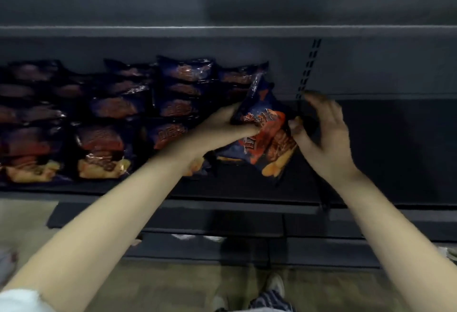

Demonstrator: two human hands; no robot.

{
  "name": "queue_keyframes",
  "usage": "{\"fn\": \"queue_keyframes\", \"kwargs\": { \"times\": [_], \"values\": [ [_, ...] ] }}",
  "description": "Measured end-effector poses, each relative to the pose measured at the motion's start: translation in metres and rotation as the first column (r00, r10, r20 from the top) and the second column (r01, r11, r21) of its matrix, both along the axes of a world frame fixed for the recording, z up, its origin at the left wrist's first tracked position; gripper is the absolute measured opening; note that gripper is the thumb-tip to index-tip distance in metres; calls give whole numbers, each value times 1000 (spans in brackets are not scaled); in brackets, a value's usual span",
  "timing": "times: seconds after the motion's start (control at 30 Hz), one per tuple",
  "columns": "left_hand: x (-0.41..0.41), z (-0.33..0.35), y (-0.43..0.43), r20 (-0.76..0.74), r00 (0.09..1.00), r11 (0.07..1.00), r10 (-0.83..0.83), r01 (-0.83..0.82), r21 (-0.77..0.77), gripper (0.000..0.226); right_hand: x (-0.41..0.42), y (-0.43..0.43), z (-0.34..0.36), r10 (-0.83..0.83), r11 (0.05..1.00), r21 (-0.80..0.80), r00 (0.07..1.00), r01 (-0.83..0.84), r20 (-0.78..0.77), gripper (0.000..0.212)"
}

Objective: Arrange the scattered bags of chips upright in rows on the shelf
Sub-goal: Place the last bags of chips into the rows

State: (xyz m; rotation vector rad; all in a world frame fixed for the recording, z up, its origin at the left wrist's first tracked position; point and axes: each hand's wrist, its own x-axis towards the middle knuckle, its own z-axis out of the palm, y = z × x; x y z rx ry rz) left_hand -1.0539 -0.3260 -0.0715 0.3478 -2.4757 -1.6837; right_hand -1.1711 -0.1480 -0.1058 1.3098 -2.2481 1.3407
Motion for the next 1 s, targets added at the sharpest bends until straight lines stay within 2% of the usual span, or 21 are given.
{"fn": "queue_keyframes", "kwargs": {
  "times": [0.07, 0.13, 0.17, 0.23, 0.33, 0.37, 0.43, 0.5, 0.57, 0.67, 0.77, 0.83, 0.87, 0.93, 1.0],
  "values": [
    [13, 9, -18, 93, 994, 997, -60, 64, -48, 34, 1, -17, 13, 168, 955, 211, 967, -208, 192, 73],
    [23, 12, -31, 160, 981, 989, -108, 122, -82, 31, 5, -31, 21, 260, 811, 396, 872, -430, 415, 92],
    [27, 12, -35, 189, 974, 984, -125, 146, -101, 28, 9, -37, 20, 276, 753, 427, 829, -501, 487, 96],
    [32, 10, -42, 254, 958, 972, -136, 178, -151, 25, 17, -44, 11, 293, 743, 377, 775, -553, 560, 87],
    [38, 1, -45, 282, 951, 960, -125, 188, -208, 31, 32, -47, -10, 293, 814, 246, 738, -526, 608, 66],
    [40, -1, -44, 253, 961, 955, -108, 171, -243, 39, 36, -47, -18, 285, 841, 216, 746, -496, 602, 62],
    [44, -4, -40, 128, 989, 899, -78, 126, -420, 55, 43, -46, -30, 238, 905, 164, 786, -393, 571, 56],
    [45, -6, -37, -7, 998, 769, -69, 49, -638, 67, 48, -46, -39, 136, 970, 98, 828, -223, 544, 48],
    [46, -11, -31, -106, 991, 611, -83, -34, -791, 76, 51, -44, -46, 5, 1000, 22, 840, -20, 543, 41],
    [49, -37, -17, -79, 993, 417, -88, -35, -908, 92, 59, -42, -60, -68, 991, -63, 838, 121, 541, 39],
    [54, -77, -14, 46, 999, 284, -25, 52, -958, 106, 71, -45, -76, -87, 988, -71, 865, 140, 495, 59],
    [55, -93, -17, 67, 998, 247, 14, 61, -967, 111, 77, -47, -85, -186, 976, -29, 901, 214, 393, 80],
    [55, -97, -17, 58, 998, 236, 13, 53, -970, 112, 79, -47, -88, -249, 964, -18, 918, 267, 309, 83],
    [55, -101, -18, 27, 1000, 214, -2, 27, -976, 110, 81, -46, -94, -323, 946, 3, 945, 323, 52, 74],
    [56, -105, -21, -19, 1000, 202, -4, -18, -979, 105, 81, -45, -99, -247, 962, 87, 962, 258, -115, 60]
  ]
}}
